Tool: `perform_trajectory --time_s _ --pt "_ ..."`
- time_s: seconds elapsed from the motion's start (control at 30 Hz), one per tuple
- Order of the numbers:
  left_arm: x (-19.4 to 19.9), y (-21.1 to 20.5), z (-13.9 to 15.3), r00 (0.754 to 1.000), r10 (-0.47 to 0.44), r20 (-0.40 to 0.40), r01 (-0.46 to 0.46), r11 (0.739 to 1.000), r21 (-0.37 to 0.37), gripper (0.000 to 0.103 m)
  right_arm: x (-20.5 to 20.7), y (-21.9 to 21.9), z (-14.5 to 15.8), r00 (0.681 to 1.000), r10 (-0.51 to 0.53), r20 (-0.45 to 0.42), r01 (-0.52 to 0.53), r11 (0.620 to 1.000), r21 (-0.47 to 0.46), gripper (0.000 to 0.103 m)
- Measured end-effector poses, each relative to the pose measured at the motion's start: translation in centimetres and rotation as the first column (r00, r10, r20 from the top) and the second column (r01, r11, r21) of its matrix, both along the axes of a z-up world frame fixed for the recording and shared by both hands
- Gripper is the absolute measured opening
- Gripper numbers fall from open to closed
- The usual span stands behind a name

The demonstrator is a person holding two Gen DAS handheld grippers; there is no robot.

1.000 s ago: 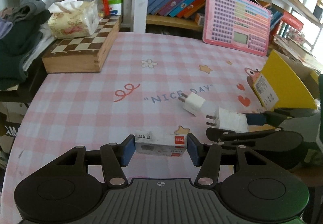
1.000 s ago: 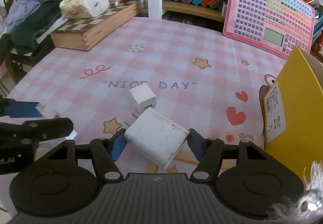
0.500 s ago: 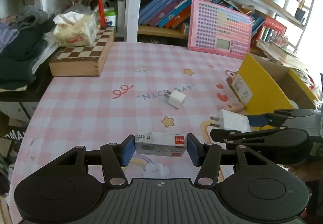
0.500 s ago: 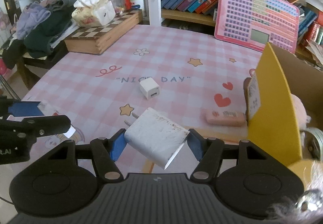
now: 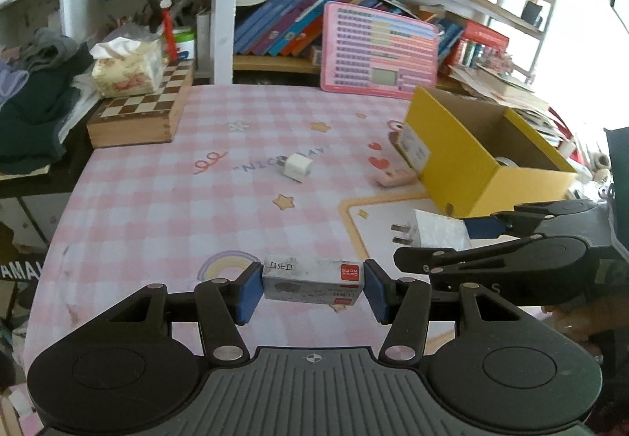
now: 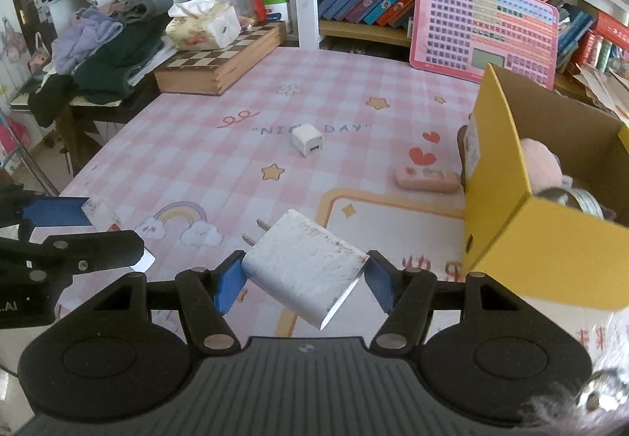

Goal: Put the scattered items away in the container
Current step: 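Carry the small white box and white charger up toward the yellow box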

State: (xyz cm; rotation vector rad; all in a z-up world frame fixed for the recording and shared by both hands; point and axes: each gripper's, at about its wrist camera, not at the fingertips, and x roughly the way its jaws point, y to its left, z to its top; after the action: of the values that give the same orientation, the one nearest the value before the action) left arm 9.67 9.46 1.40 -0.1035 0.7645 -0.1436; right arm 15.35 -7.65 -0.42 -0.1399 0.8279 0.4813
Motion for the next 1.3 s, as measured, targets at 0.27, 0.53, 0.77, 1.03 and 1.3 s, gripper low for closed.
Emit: perform_trajectory --time_s 0.27,0.53,0.77,1.03,1.3 --pt "-2.8 -1.3 0.0 0.999 -0.042 -0.006 0.042 0.999 -0.006 0.053 -3.9 -1.2 0.4 1.000 -0.017 -0.001 0.017 1.000 0.004 0.063" --pt "-4.7 -2.8 0.7 0.994 -0.105 0.017 0.105 0.994 0.002 0.053 -7.3 -2.8 0.8 0.998 -0.058 0.008 0.058 0.998 0.001 0.063" --pt "-6.0 -3.8 0.7 0.990 -0.142 0.010 0.142 0.990 -0.002 0.053 -9.3 -4.3 0.5 0.994 -0.108 -0.009 0.108 0.994 0.006 0.063" --pt "-6.3 -5.0 0.5 0.981 -0.196 0.005 0.196 0.981 -0.009 0.053 -10.4 -5.6 0.5 0.988 -0.152 -0.010 0.152 0.988 0.000 0.063" --pt "-5.9 -6.5 0.4 0.967 -0.254 0.003 0.254 0.967 -0.020 0.053 -11.4 -7.9 0.5 0.974 -0.225 -0.032 0.224 0.974 -0.023 0.063"
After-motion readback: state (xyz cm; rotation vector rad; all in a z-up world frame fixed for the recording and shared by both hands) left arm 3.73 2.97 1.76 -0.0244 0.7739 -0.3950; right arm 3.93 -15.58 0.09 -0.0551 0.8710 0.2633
